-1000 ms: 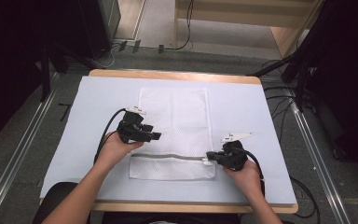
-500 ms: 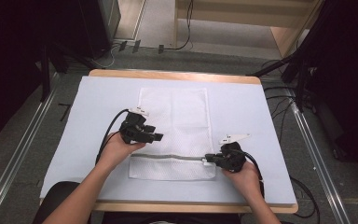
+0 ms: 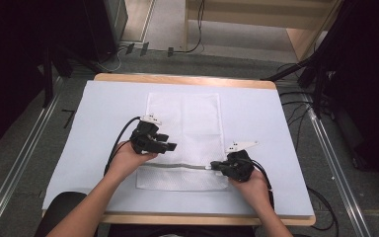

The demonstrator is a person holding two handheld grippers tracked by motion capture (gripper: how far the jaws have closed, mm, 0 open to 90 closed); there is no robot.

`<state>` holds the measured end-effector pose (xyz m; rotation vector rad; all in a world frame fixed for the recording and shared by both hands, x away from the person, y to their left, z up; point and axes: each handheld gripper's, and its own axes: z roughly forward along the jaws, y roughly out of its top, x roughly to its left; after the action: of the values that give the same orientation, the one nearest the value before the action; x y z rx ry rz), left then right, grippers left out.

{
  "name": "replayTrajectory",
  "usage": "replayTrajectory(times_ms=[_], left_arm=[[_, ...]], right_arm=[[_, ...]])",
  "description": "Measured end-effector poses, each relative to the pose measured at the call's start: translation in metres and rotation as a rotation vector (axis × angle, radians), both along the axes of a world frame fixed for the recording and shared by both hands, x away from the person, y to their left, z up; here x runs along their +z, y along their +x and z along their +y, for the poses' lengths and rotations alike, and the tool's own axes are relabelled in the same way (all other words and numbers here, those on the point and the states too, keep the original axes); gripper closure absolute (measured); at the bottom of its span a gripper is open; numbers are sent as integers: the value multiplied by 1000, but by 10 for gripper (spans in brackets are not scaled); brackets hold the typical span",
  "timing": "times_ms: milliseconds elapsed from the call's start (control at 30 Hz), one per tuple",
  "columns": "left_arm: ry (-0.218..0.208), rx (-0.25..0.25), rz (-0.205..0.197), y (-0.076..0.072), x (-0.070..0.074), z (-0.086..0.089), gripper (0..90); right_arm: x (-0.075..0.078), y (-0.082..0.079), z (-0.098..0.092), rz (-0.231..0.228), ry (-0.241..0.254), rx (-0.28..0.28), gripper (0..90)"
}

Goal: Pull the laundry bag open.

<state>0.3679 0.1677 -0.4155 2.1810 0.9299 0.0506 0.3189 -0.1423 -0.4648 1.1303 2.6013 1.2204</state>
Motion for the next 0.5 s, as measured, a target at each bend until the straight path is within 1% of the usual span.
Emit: replayTrajectory(times_ms=[67,167,200,267,433,500], left_arm=[[4,-7,-1,-1,0,-2,474],[-1,-13,-3,-3,0,-6,476],[-4,-14,-3,-3,0,-8,476],[3,-23,-3,-4,0,-10,476],[2,-37,2,-7,-1,-18,478],[2,-44,5,-8,-1,-22,480]], right_arm=[[2,0,-2,-15,-4,1,900],[3,0,-8,-31,0,-3,900],[3,1,-10,-32,1,-3,900],[2,1,-13,-35,1,0,900],[0,3,-19,-38,-18,-3,900],[-2,3,-21,-31,-23,-8,900]])
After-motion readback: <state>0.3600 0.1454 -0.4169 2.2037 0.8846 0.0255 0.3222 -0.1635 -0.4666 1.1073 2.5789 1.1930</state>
